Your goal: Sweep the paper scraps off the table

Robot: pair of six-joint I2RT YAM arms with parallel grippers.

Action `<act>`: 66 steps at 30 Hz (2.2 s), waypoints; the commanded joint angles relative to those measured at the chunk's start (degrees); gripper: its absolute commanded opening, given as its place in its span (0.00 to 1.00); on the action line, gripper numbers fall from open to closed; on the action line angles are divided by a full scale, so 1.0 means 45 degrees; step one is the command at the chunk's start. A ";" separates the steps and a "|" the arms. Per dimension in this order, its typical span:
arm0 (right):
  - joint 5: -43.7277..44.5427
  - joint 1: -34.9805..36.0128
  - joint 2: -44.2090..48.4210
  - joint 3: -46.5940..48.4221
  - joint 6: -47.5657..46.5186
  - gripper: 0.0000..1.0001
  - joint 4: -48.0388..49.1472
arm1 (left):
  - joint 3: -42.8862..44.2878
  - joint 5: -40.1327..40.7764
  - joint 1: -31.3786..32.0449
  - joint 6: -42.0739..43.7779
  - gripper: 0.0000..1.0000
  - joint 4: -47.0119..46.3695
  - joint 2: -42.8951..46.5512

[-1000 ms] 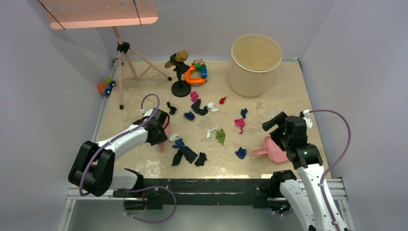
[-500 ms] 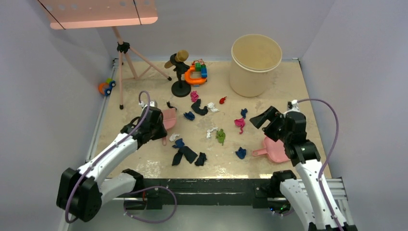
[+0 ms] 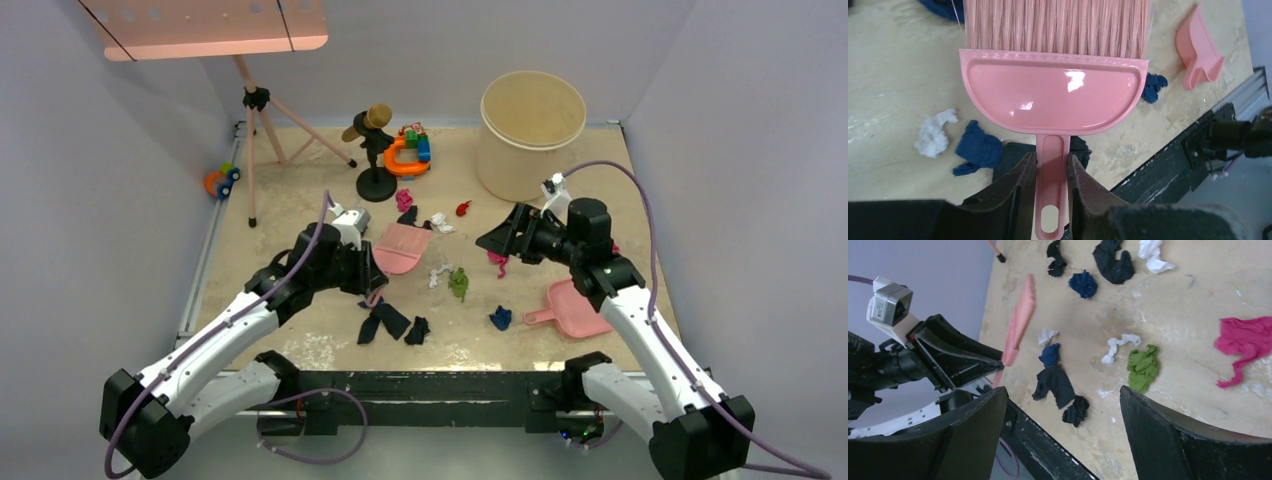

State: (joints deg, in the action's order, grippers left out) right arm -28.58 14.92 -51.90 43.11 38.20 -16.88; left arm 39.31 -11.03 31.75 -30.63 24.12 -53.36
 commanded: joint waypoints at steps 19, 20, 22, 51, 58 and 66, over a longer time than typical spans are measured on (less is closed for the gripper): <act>0.0242 0.2657 -0.2193 0.0026 0.1641 0.85 0.1919 | 0.2026 0.2152 0.3589 0.1866 0.00 -0.2064 -0.1629; 0.0367 0.2678 -0.2269 -0.0013 0.1692 0.85 0.1841 | 0.2026 0.2232 0.3589 0.1866 0.00 -0.2077 -0.1593; 0.0725 0.2681 -0.2233 -0.0128 0.1715 0.86 0.1688 | 0.2017 0.2353 0.3596 0.1880 0.00 -0.2043 -0.1593; 0.0093 0.2714 -0.1732 -0.3063 0.5697 0.92 0.6027 | 0.0181 0.2240 0.3601 0.1274 0.00 -0.4331 -0.1113; -0.0283 0.2969 -0.2367 -0.2935 0.6277 0.83 0.6907 | 0.0282 0.1730 0.3606 0.0945 0.00 -0.4677 -0.0900; -0.0474 0.3462 -0.2786 -0.2618 0.6739 0.43 0.7770 | 0.0308 0.1413 0.3608 0.0726 0.00 -0.4965 -0.0895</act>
State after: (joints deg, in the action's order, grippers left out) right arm -28.69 29.87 -64.53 28.38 66.83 13.02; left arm 39.92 -2.85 47.70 -26.06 6.33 -58.57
